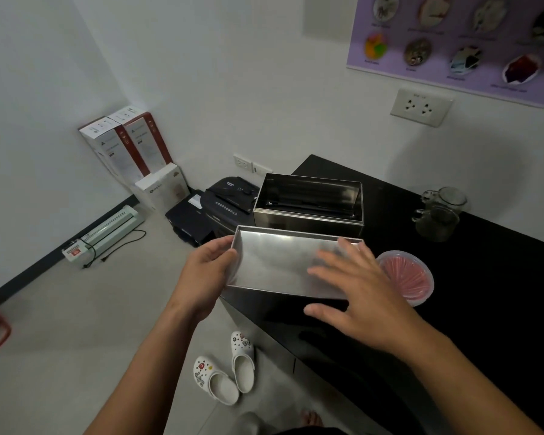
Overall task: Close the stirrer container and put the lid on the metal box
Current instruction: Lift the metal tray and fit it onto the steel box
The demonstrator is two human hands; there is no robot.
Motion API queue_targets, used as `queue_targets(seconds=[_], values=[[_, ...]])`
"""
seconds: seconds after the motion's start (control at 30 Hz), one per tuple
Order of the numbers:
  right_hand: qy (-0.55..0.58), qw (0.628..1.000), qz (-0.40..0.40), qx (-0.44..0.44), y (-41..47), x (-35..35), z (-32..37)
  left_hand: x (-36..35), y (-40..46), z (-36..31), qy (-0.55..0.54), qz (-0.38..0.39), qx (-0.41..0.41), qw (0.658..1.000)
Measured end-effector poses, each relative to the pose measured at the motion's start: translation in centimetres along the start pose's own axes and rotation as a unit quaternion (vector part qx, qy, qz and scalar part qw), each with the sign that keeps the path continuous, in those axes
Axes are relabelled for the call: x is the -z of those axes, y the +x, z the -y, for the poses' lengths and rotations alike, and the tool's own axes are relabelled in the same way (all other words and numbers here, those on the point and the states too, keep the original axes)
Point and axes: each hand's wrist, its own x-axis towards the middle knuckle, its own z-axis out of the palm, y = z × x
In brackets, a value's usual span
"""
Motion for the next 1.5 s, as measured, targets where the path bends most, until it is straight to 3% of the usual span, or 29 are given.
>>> queue_targets(seconds=[0.2, 0.27, 0.37, 0.47, 0.57, 0.77, 0.9, 1.07, 1.2, 1.4, 1.5], values=[[-0.018, 0.995, -0.024, 0.09, -0.3, 0.2, 0.4, 0.1, -0.4, -1.3, 0.014, 0.044, 0.078, 0.996], [-0.017, 0.997, -0.008, 0.081, -0.4, 0.7, 0.4, -0.1, -0.6, -1.5, -0.006, 0.05, 0.112, 0.992], [0.003, 0.999, 0.009, 0.047, -0.3, 1.1, -0.4, -0.3, -1.1, -0.9, 0.055, 0.071, 0.121, 0.989], [0.083, 0.996, 0.004, 0.035, -0.3, 1.8, -1.3, -1.0, -1.6, 0.0, 0.089, 0.102, 0.061, 0.989], [0.163, 0.986, -0.014, 0.023, -0.1, 2.9, -2.0, -2.0, -1.9, -0.4, 0.127, 0.111, -0.052, 0.984], [0.277, 0.96, -0.045, 0.012, 1.0, 4.5, -3.4, -4.2, -0.8, -1.4, 0.137, -0.015, -0.16, 0.977], [0.336, 0.939, -0.076, -0.011, 2.4, 4.8, -4.8, -5.5, 0.7, -2.3, 0.101, -0.055, -0.133, 0.984], [0.441, 0.869, -0.202, -0.096, 3.8, 4.5, -7.9, -5.3, 3.4, -3.7, 0.003, -0.087, -0.052, 0.995], [0.492, 0.828, -0.223, -0.148, 5.4, 2.8, -9.7, -5.6, 6.0, -4.7, -0.05, -0.099, 0.021, 0.994], [0.457, 0.82, -0.28, -0.2, 8.6, 1.3, -9.8, -6.1, 9.9, -5.4, -0.15, -0.093, 0.103, 0.979], [0.42, 0.84, -0.294, -0.18, 10.2, 1.8, -9.6, -6.2, 11.4, -5.5, -0.112, -0.069, 0.092, 0.987]])
